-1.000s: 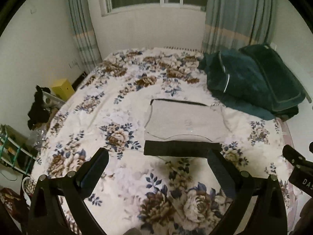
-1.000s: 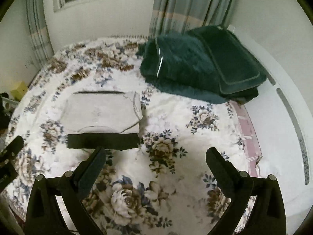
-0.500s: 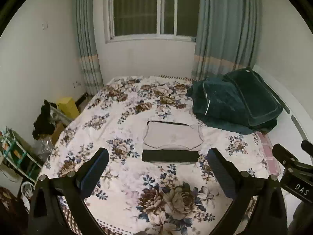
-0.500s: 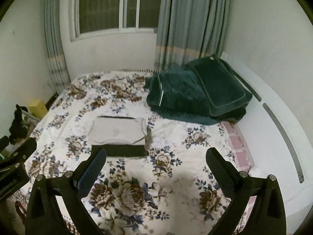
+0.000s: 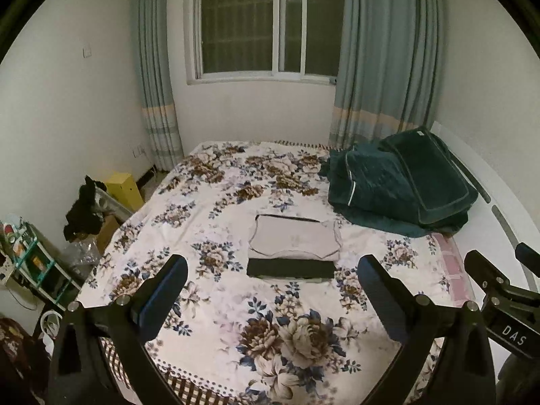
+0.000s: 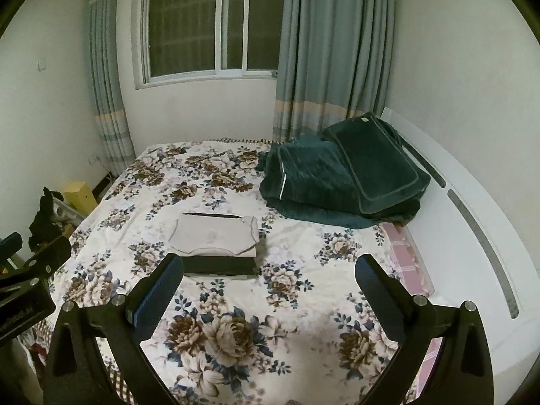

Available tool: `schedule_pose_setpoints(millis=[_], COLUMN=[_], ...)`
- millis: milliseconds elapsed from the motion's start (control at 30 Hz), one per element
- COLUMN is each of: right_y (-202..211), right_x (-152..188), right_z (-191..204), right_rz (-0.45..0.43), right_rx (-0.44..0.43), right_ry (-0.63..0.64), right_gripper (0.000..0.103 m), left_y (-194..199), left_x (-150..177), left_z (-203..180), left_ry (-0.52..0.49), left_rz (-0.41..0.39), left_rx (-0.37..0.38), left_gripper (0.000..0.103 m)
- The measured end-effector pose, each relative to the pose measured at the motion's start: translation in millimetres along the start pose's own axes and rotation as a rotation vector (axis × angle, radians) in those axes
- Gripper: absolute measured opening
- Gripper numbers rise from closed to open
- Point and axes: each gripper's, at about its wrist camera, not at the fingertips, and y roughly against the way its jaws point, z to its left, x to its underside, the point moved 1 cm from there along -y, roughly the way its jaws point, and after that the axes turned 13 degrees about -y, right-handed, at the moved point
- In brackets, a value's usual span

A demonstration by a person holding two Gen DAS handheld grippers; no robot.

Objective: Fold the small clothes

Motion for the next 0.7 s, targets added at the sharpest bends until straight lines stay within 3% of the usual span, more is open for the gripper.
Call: schedule_pose_setpoints(millis=[700], right_y=[12], right_x=[-21], right_z=[-8], right_rz=[-0.014], right_rx=[-0.036], right_ry=[0.022], right_gripper=[0.103], left_y=[16], left_x=[8], left_z=[8], left_ry=[0.013], left_rz=[-0.013], left_rx=[-0.019], left_gripper=[0.103])
